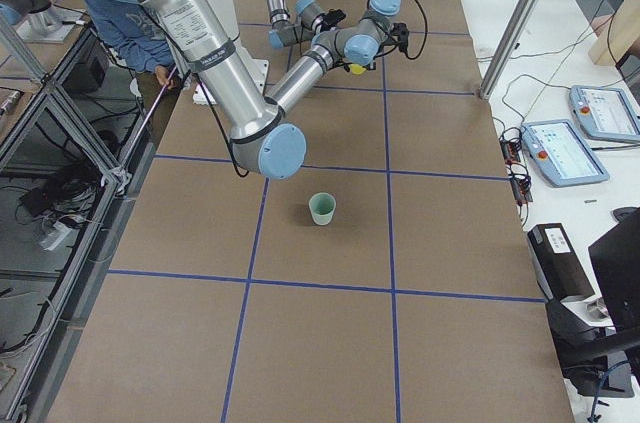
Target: Transfer and stack yellow cup on green cup
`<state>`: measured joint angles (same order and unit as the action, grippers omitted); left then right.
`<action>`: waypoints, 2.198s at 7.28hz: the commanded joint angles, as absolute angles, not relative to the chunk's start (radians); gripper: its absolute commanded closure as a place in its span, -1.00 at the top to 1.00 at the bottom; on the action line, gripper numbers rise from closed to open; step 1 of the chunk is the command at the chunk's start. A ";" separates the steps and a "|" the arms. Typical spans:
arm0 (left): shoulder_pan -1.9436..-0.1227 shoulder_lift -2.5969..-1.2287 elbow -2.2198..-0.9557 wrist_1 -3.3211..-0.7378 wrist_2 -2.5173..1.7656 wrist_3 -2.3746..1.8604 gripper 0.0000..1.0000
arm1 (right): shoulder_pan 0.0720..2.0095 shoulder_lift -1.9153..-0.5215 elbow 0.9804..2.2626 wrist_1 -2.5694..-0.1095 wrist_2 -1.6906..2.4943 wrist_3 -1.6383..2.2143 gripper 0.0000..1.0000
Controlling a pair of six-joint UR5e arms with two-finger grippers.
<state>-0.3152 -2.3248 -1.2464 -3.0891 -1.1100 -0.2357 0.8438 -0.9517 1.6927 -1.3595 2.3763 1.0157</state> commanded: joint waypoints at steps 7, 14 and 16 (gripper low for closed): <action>-0.417 -2.335 -1.250 -2.903 -0.928 -0.258 0.97 | 1.135 -1.611 2.101 -1.367 2.252 1.000 -1.00; -0.522 -2.318 -1.253 -2.494 -1.003 -0.469 0.98 | 1.158 -1.850 1.973 -1.190 2.243 0.804 -1.00; -0.522 -2.318 -1.255 -2.494 -1.005 -0.469 0.98 | 1.158 -1.851 1.962 -1.178 2.270 0.805 -1.00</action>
<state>-0.5215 -2.3180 -1.2534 -2.4945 -1.0037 -0.4693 1.1575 -1.8497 1.9745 -1.1928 2.2537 0.8045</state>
